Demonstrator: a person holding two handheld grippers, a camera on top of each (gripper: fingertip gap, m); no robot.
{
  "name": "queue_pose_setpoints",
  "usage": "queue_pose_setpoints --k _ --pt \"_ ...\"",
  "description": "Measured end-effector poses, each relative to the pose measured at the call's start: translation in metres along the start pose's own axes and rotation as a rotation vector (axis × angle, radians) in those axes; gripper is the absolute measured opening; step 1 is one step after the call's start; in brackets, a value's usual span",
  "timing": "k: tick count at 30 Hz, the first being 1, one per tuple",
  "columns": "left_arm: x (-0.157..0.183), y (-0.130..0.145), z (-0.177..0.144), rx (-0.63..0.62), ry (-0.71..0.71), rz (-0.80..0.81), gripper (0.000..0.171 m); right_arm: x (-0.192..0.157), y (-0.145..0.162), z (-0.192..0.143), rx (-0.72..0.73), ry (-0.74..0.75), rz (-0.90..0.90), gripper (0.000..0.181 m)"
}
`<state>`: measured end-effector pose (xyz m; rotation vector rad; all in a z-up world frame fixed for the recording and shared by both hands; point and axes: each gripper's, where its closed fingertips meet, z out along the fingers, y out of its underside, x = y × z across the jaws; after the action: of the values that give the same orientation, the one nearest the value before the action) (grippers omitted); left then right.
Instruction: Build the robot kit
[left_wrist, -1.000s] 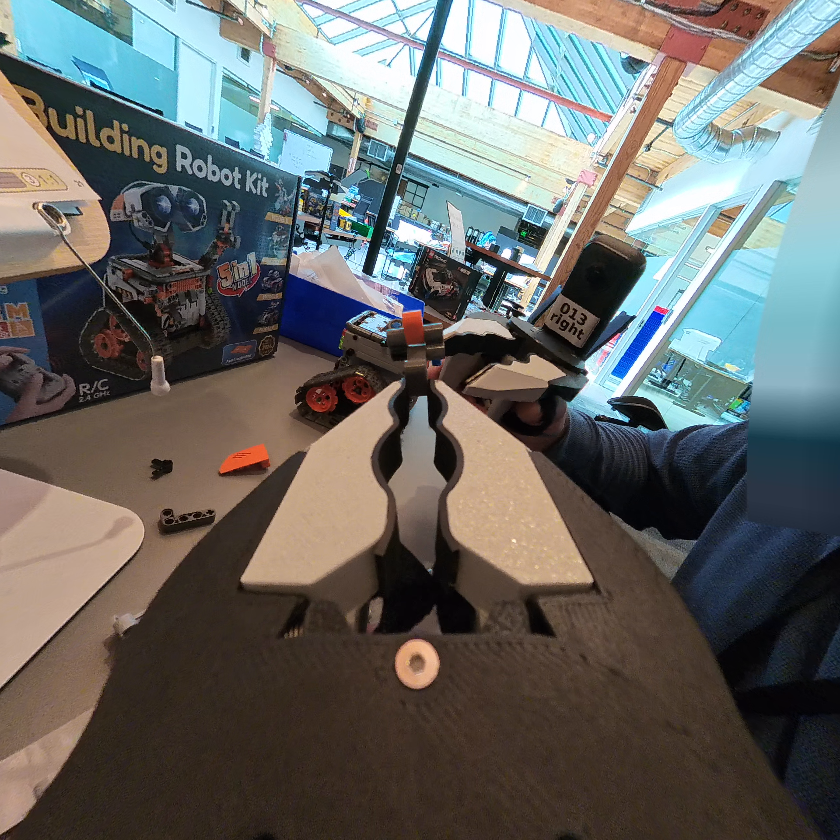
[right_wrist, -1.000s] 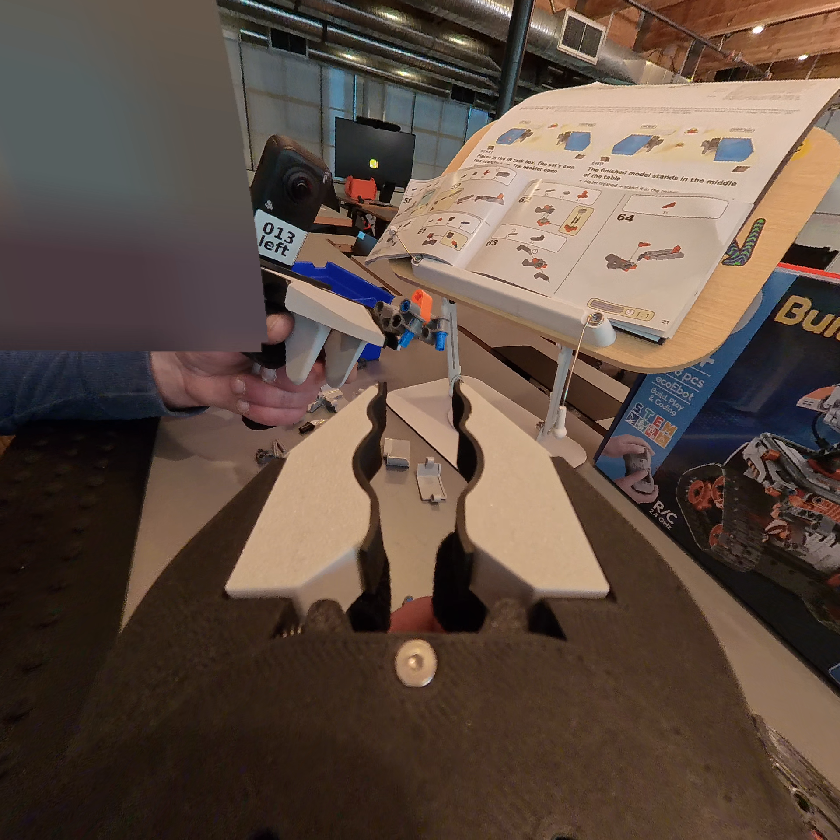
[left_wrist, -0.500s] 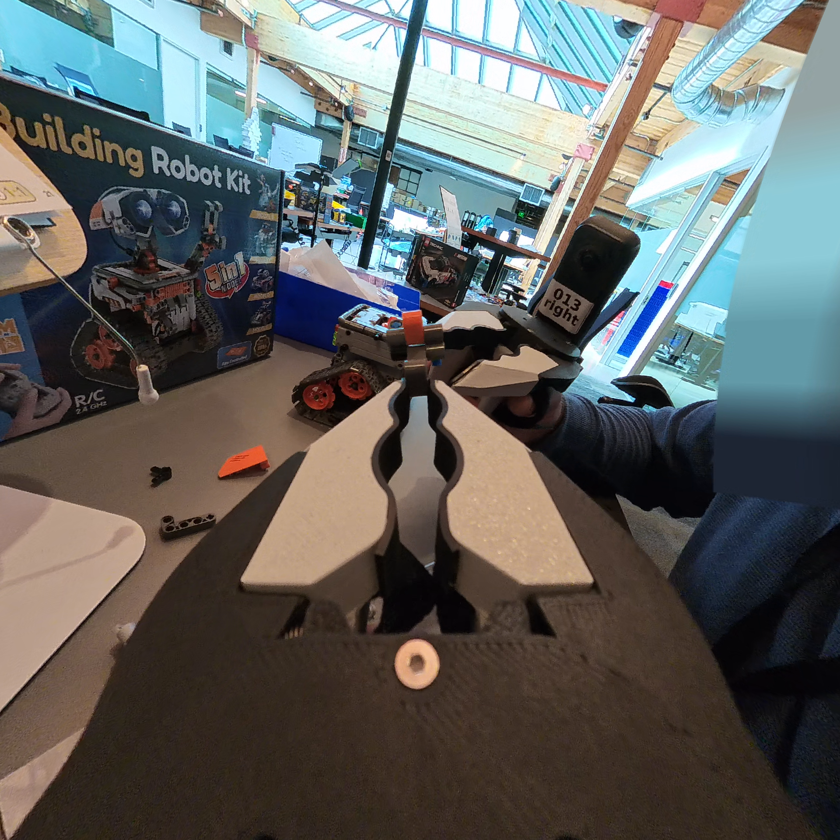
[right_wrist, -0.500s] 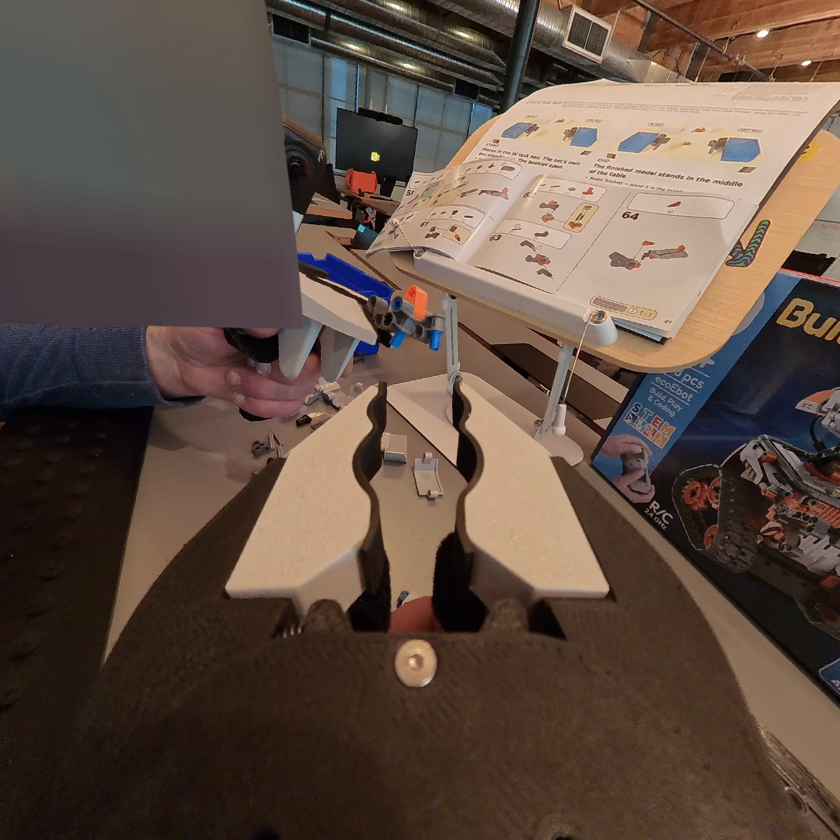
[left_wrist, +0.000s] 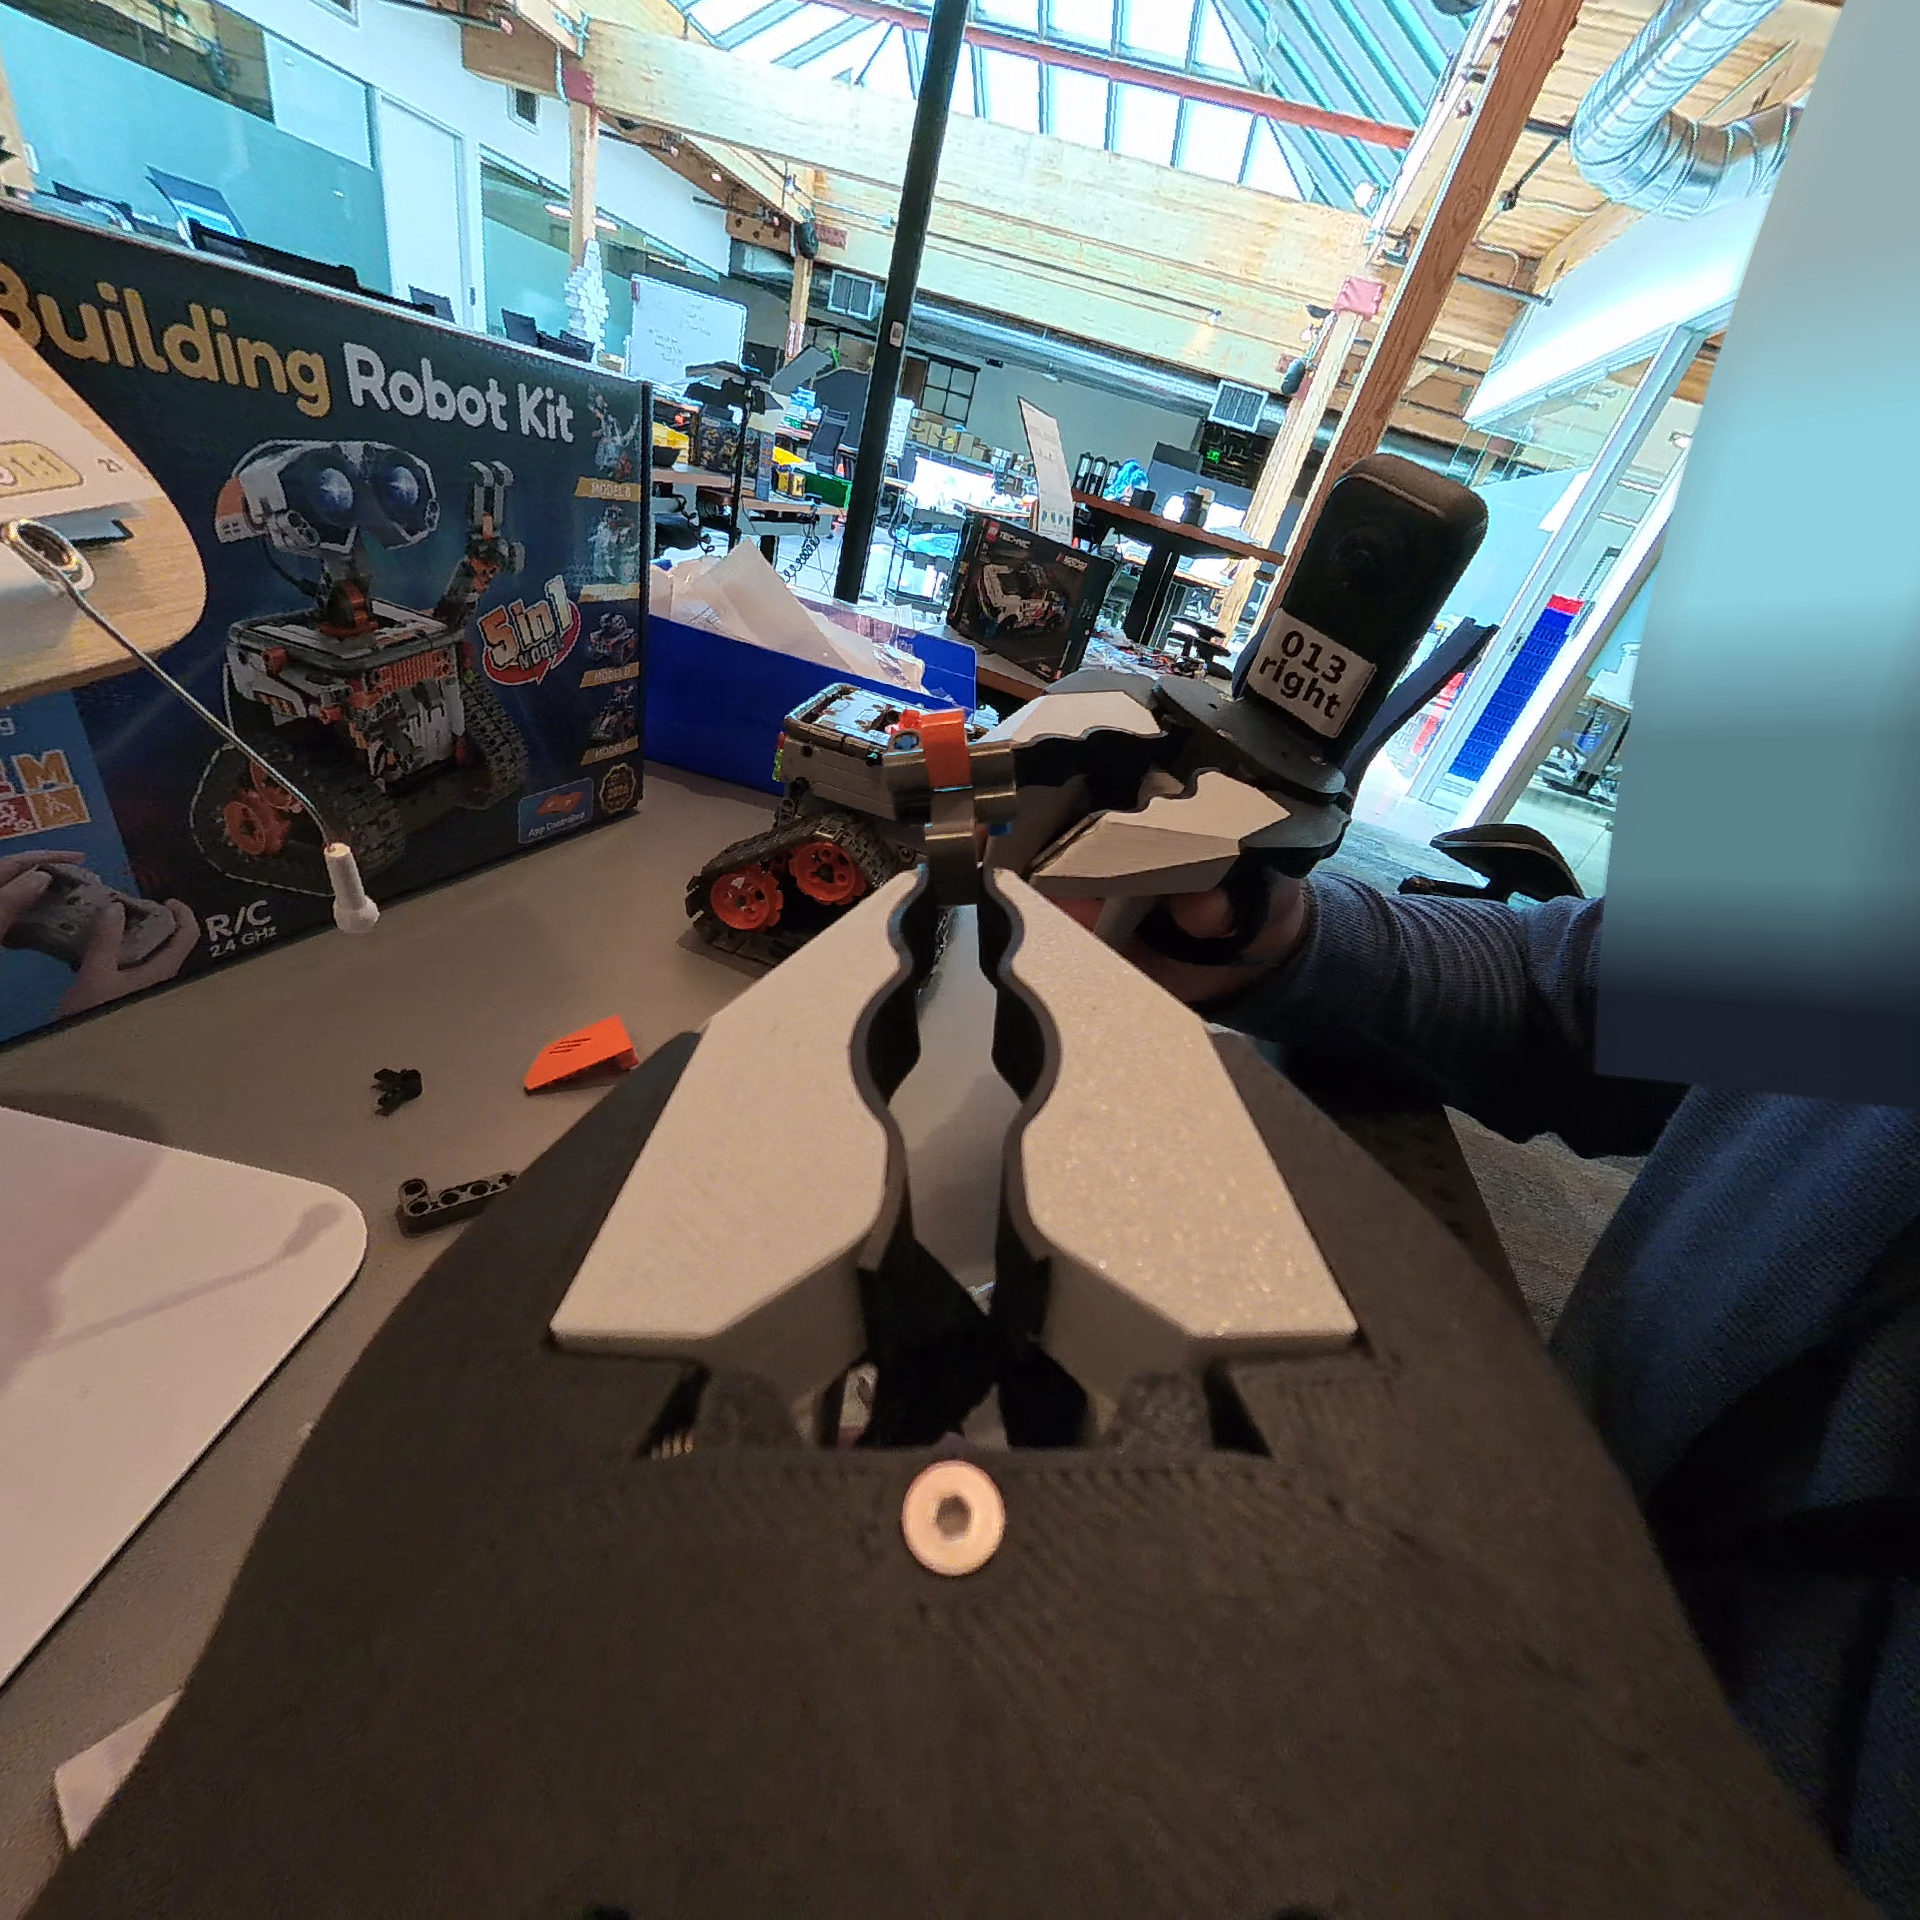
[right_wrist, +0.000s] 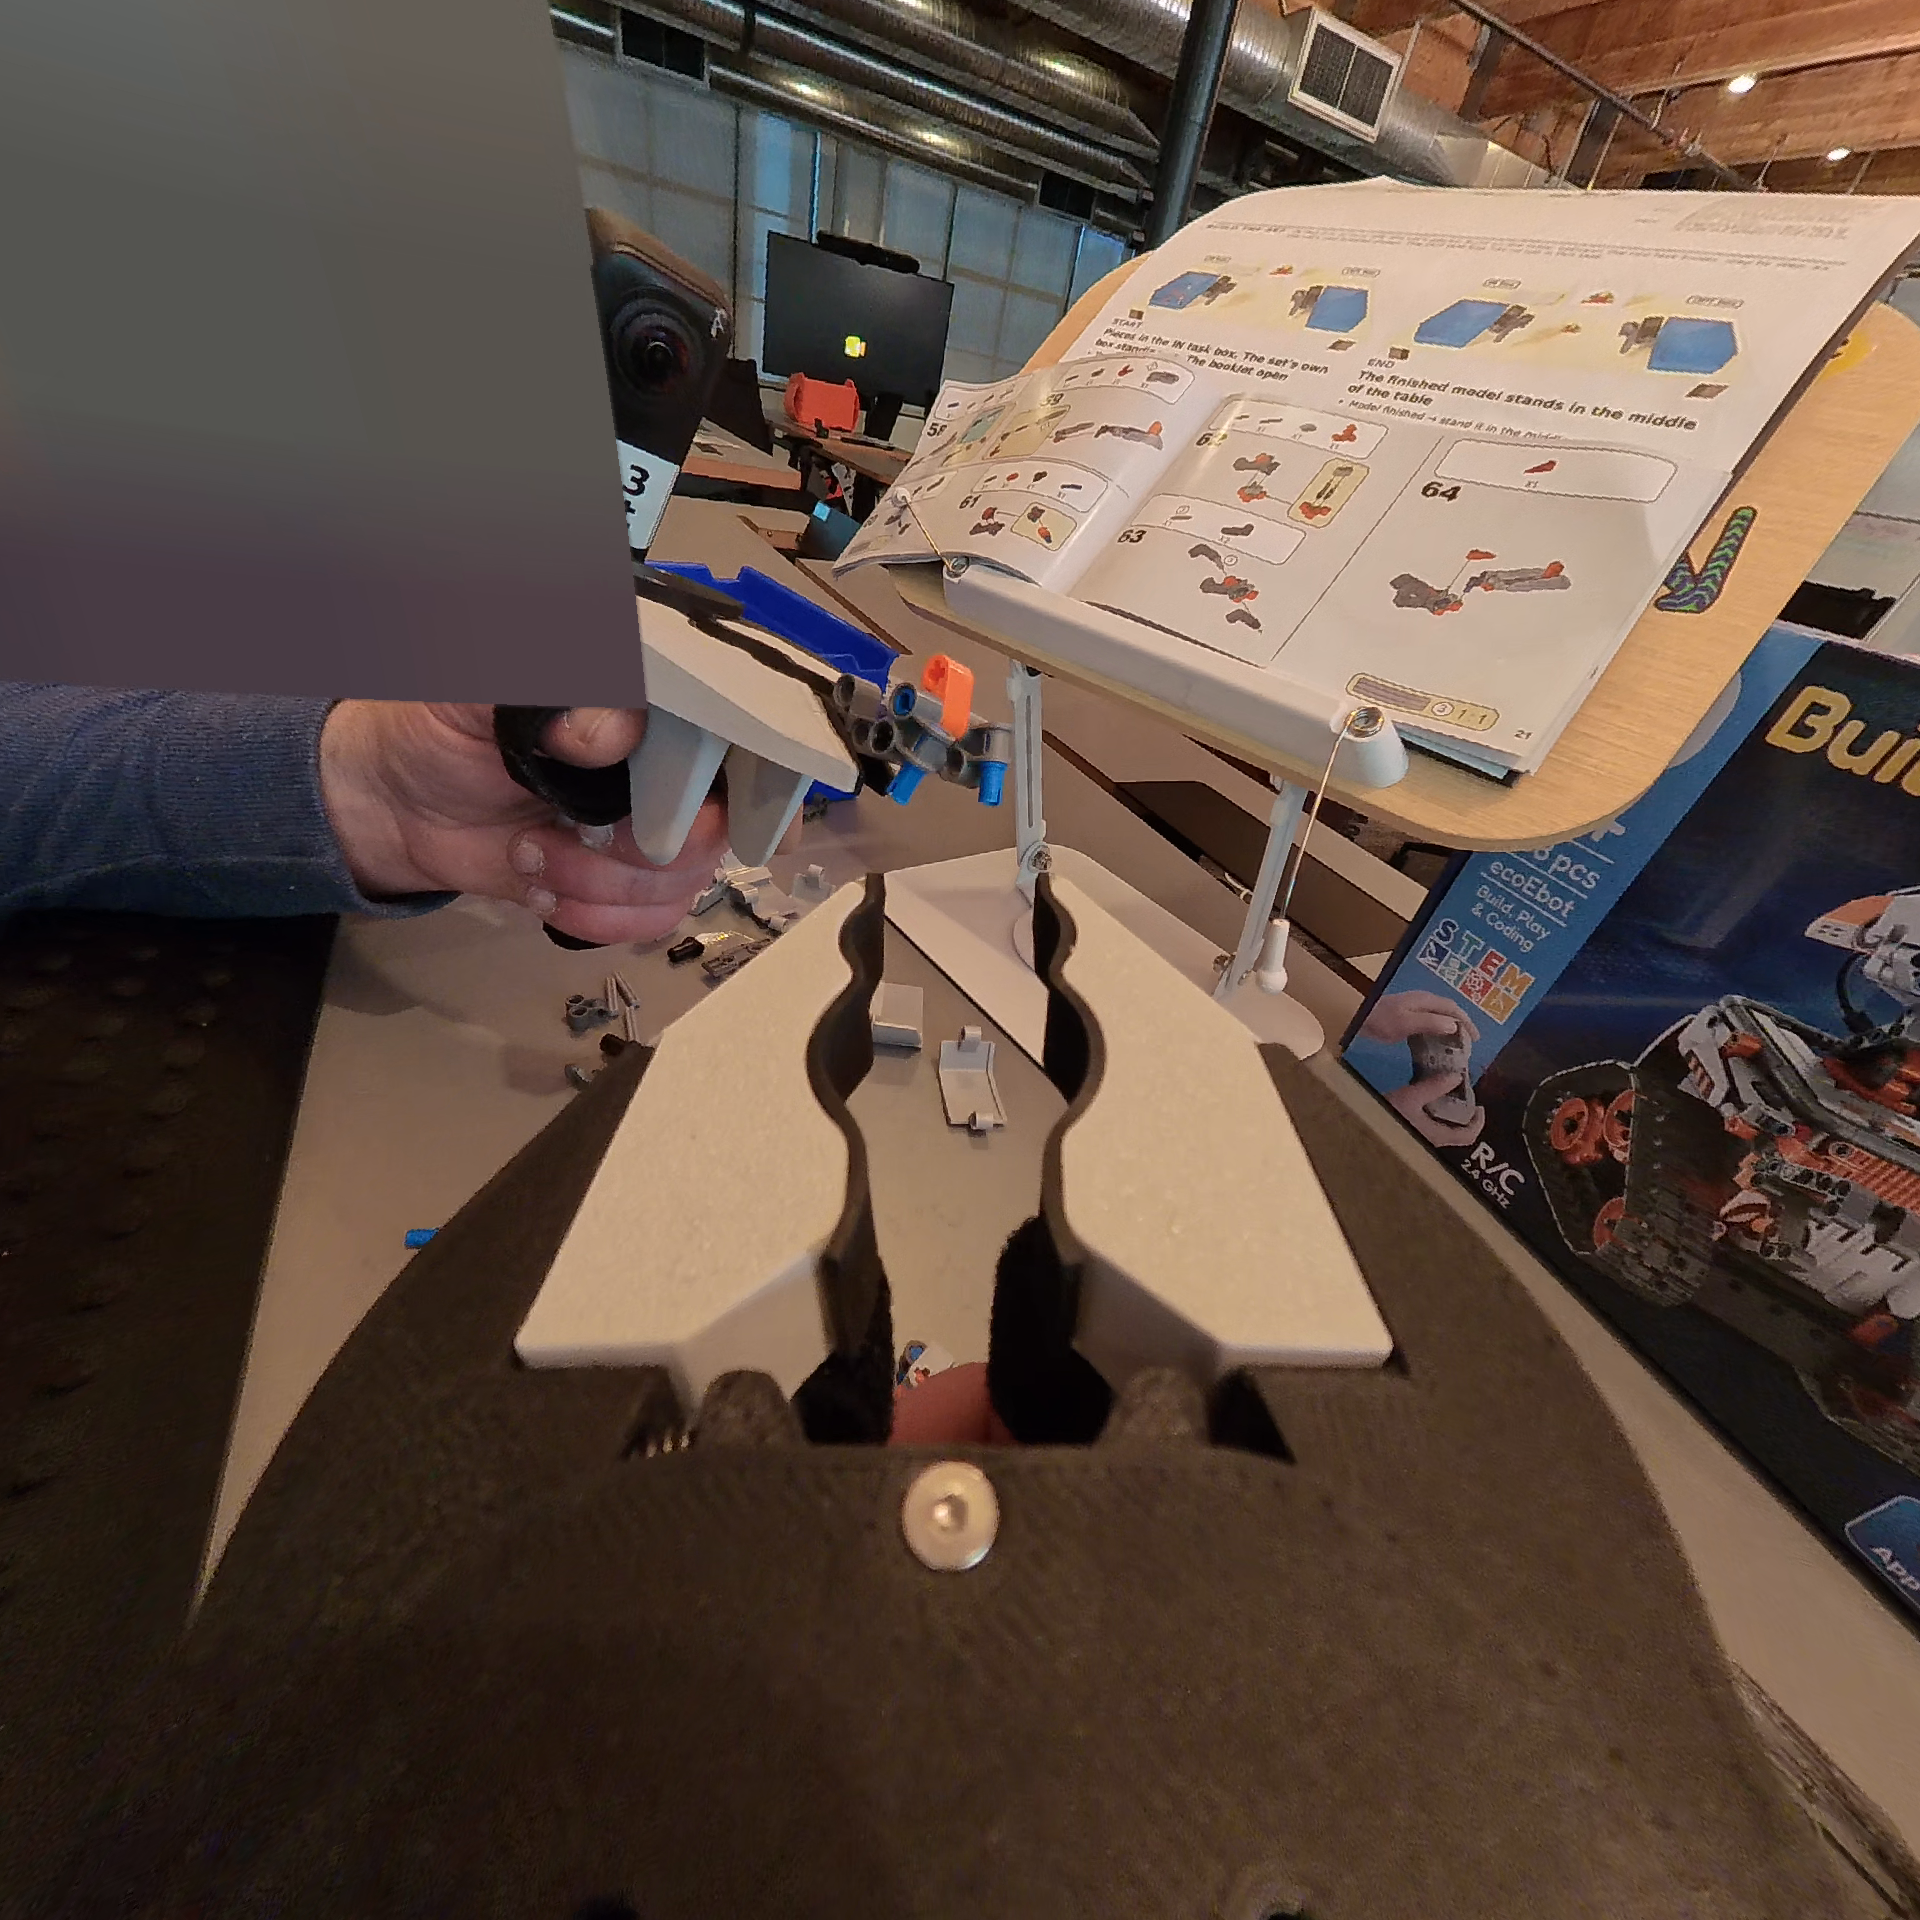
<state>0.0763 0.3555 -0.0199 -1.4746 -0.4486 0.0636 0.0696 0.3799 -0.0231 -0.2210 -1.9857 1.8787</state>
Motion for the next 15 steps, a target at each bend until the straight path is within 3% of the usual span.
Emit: queue_pose_setpoints --k 15 --pt "-0.0010 0.0006 -0.0004 0.000 0.002 -0.004 0.005 0.0013 -0.0002 -0.0020 -0.001 0.005 -0.012 0.026"
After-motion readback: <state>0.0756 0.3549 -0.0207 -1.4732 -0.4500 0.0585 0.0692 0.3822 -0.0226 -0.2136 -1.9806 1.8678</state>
